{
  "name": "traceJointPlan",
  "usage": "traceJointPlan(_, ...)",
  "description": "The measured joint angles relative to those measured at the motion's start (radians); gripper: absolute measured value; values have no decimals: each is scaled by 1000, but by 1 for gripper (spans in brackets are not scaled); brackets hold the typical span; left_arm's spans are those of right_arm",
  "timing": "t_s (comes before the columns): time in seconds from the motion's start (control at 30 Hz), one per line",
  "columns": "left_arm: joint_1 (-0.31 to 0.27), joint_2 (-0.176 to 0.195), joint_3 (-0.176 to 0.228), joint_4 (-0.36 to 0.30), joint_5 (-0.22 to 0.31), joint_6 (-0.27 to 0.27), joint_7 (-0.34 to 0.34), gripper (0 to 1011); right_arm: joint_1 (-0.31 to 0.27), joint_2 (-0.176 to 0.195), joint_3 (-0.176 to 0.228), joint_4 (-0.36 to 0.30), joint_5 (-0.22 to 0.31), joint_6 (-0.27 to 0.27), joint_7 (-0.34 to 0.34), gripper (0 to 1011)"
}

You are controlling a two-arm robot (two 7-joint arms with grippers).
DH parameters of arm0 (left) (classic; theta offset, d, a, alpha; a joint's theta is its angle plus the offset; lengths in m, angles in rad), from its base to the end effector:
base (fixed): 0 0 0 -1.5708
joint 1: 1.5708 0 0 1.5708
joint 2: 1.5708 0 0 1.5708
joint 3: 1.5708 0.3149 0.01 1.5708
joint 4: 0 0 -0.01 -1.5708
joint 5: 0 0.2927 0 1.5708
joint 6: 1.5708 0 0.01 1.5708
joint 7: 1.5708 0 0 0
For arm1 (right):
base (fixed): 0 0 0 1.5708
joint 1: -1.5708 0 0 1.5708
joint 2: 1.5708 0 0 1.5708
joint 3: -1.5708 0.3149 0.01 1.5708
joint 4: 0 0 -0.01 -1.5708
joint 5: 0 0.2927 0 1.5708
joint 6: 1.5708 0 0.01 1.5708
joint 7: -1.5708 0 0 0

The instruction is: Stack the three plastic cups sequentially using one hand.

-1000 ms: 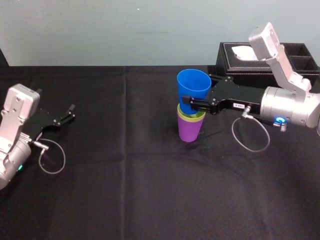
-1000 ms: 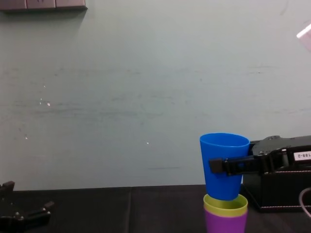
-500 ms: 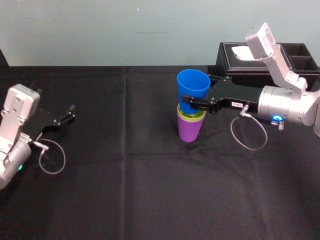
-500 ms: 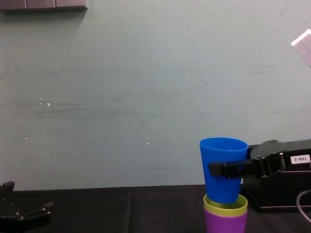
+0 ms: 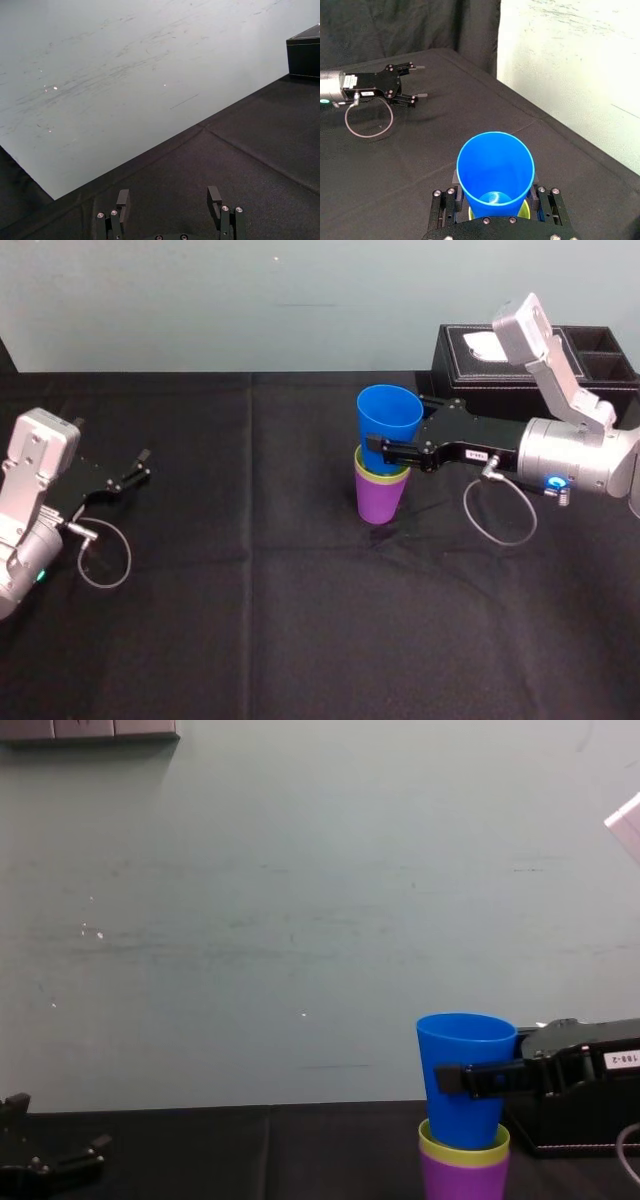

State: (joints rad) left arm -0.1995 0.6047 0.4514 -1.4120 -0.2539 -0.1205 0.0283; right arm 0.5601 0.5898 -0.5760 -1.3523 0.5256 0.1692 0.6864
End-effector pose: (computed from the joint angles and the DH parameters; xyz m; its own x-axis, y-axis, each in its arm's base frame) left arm 0.3469 0.1011 -0.3193 0.2923 0.8803 0.3738 -0.9553 0.2873 0.0703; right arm 0.4367 -0.0802 -0.2191 0.8391 -0.5363 0.0914 0.5409 0.8043 -0.2463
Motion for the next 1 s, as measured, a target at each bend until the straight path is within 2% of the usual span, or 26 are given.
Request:
traceJointPlan(0.9, 0, 0, 0, 0, 0, 0, 0, 1011, -11, -1, 3, 14, -1, -3, 2, 728)
traceJointPlan(1.0, 0, 0, 0, 0, 0, 0, 0, 1011, -11, -1, 3, 14, -1, -3, 1, 786)
